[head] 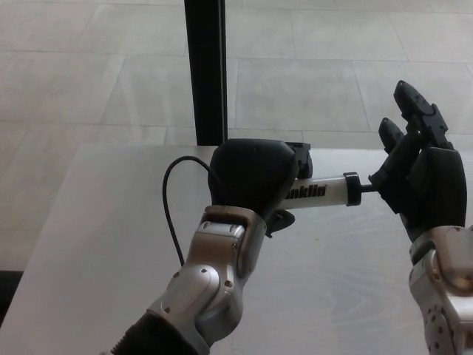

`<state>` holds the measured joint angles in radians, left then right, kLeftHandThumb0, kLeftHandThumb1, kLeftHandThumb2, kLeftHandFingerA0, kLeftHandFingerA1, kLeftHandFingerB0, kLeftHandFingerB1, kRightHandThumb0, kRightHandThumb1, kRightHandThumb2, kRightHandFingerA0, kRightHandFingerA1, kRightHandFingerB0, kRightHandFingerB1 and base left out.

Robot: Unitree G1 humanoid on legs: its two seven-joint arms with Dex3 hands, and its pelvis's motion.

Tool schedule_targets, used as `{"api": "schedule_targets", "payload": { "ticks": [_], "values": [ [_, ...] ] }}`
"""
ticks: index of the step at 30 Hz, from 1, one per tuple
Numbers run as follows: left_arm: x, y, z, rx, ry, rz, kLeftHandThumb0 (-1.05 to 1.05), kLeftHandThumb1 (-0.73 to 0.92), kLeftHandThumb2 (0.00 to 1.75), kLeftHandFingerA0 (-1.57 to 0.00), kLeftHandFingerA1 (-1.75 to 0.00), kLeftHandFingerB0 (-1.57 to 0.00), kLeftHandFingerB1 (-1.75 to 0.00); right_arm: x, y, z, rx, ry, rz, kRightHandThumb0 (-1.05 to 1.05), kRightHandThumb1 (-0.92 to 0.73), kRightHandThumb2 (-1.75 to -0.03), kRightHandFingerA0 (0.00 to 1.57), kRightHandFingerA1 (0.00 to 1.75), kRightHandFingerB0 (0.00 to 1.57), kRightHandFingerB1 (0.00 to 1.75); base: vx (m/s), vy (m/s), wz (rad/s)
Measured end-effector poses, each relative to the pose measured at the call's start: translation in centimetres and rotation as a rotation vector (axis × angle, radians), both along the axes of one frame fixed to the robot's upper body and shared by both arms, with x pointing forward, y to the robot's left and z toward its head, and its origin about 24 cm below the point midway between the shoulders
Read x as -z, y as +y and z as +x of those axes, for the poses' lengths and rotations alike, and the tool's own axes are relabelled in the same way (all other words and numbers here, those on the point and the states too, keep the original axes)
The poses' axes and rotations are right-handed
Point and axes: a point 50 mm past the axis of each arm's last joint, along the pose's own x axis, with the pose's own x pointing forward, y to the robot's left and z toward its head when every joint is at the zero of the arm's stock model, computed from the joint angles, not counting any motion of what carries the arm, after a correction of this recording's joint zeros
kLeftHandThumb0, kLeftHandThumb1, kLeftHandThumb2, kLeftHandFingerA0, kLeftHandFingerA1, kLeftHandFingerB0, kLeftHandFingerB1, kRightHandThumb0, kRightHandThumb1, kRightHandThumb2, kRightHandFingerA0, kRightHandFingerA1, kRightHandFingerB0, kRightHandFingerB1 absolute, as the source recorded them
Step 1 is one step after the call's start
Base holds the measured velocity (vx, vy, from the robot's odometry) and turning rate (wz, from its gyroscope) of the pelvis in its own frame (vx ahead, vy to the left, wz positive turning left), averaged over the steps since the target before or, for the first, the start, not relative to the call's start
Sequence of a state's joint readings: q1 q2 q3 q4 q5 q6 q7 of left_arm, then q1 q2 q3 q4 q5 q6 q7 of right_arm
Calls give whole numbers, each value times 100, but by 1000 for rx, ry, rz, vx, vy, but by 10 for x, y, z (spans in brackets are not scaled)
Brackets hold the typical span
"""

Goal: The robot uses its left hand to lift the air pump kept on the middle of the desk and use the right hand to compress the handle

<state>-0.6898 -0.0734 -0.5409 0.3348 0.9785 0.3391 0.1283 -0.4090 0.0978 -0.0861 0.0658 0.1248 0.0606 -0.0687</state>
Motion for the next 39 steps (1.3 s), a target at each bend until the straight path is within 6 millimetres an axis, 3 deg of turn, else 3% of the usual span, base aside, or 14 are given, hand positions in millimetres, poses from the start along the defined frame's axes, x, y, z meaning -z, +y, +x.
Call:
{"api": "schedule_targets", "payload": {
  "ticks": [4, 8, 10, 13, 14, 17, 20, 28, 29, 34, 35, 37, 38, 39],
  "values": [
    [2, 0, 0, -2, 7, 8, -17, 64, 94, -94, -175, -80, -107, 0, -1, 0, 3, -1, -5, -89, -85, -127, 7, 29, 7, 31, 0, 0, 0],
    [5, 3, 1, -9, 11, 15, -11, 53, 107, -96, -175, -77, -146, -4, -10, -1, 16, -10, -20, -90, -85, -127, 0, 33, 15, 32, 0, 0, 0],
    [8, 7, 0, -14, 22, 17, -16, 53, 108, -94, -172, -82, -133, -8, -18, -2, 33, -17, -29, -91, -92, -85, 6, 32, 9, 28, 0, 0, 0],
    [23, 19, -2, -38, 70, 33, -15, 51, 111, -94, -175, -80, -144, -18, -40, -6, 84, -37, -53, -88, -83, -121, 5, 41, 10, 33, 0, 0, 0],
    [29, 24, -3, -48, 88, 42, -18, 52, 110, -96, -175, -83, -141, -21, -47, -8, 101, -45, -60, -95, -92, -91, 8, 39, 14, 33, 0, 0, 0],
    [46, 36, -7, -72, 135, 74, -20, 59, 109, -96, -175, -80, -141, -33, -73, -16, 164, -67, -94, -85, -83, -120, 6, 44, 7, 36, 0, 0, 0],
    [59, 45, -11, -84, 182, 96, -19, 60, 96, -92, -175, -78, -135, -40, -94, -23, 216, -75, -121, -89, -92, -83, 14, 43, 20, 37, 0, 0, 0],
    [87, 52, -24, -75, 271, 91, -15, 57, 99, -89, -175, -75, -142, -45, -127, -40, 293, -62, -106, -86, -92, -78, 18, 47, 28, 40, 0, 0, 0],
    [87, 52, -24, -71, 271, 87, -22, 62, 77, -88, -159, -80, -91, -45, -127, -40, 293, -60, -102, -82, -91, -82, 21, 51, 28, 42, 0, 0, 0],
    [92, 45, -26, -40, 318, 41, -32, 60, 71, -70, -145, -42, -58, -43, -129, -42, 296, -46, -88, -79, -82, -120, 20, 56, 31, 54, 0, 0, 0],
    [92, 44, -27, -34, 332, 35, -61, 48, 86, -42, -77, -13, -48, -43, -128, -42, 295, -44, -85, -78, -83, -120, 22, 56, 32, 54, 0, 0, 0],
    [88, 41, -26, -18, 341, 33, -68, 46, 86, -28, -67, -4, -40, -43, -128, -42, 294, -40, -84, -78, -82, -120, 22, 56, 32, 53, 0, 0, 0],
    [87, 40, -25, -14, 351, 35, -75, 45, 86, -14, -59, -2, -17, -42, -128, -41, 293, -37, -83, -82, -92, -80, 26, 50, 37, 42, 0, 0, 0],
    [87, 40, -25, -11, 361, 37, -83, 48, 92, 0, -54, 0, -8, -42, -128, -41, 292, -35, -83, -78, -81, -119, 23, 56, 33, 53, 0, 0, 0]
  ]
}}
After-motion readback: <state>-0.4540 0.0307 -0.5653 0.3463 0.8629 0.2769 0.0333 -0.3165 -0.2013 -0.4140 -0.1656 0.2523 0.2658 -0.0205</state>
